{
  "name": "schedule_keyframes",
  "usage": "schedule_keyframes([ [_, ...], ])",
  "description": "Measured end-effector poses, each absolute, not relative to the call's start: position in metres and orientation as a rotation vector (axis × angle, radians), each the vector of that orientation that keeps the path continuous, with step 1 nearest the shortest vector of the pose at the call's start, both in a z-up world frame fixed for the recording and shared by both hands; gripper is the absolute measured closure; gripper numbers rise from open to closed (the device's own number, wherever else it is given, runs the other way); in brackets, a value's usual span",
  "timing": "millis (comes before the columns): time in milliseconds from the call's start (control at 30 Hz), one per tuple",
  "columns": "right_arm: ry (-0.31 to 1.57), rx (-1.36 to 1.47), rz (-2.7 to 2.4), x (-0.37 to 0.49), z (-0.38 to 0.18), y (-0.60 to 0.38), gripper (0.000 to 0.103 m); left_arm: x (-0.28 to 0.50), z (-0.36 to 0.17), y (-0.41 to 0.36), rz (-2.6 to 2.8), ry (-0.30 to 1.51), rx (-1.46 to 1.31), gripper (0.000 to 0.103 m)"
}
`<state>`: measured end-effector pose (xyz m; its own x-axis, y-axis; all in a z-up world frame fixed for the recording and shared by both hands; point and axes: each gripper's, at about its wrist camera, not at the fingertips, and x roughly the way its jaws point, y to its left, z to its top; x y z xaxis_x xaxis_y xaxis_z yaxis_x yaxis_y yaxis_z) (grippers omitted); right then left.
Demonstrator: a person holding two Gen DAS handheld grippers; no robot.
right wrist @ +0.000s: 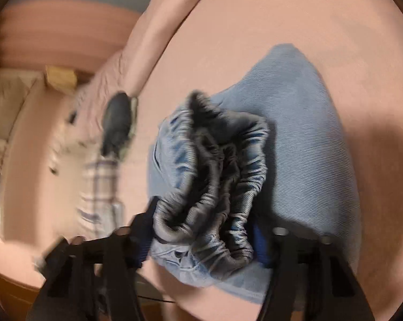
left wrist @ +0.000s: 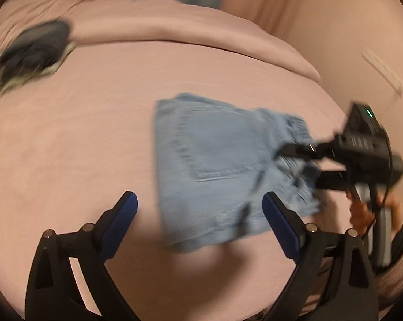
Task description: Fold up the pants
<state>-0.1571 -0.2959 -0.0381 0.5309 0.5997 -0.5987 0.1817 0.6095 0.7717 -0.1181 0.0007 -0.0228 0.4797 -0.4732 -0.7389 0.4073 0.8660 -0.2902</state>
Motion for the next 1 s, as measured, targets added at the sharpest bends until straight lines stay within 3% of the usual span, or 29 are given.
schedule_keyframes([
  [200,0.958,0.769,0.261,-0.157,-0.016,-0.291,0.066,-0.113,-0.036,0.013,-0.522,0.97,-0.154,0.008],
  [367,0.862,0.719,0.223,-0.181,0.007,-0.316,0.066,-0.108,-0.032,0.001,-0.558,0.983,-0.174,0.008],
  [600,0.949,0.728,0.123,-0.19,-0.039,-0.341,0.066,-0.101,-0.033,-0.03,-0.561,0.99,-0.121,0.008],
  [667,0.951,0.73,0.135,-0.192,-0.043,-0.344,0.066,-0.1,-0.032,-0.036,-0.556,0.99,-0.095,0.008],
  [900,0.936,0.601,0.041,-0.196,-0.013,-0.349,0.045,-0.097,-0.033,-0.046,-0.548,0.99,-0.032,0.008],
  [1000,0.887,0.519,-0.003,-0.2,0.004,-0.348,0.044,-0.096,-0.035,-0.051,-0.548,0.984,0.001,0.008],
])
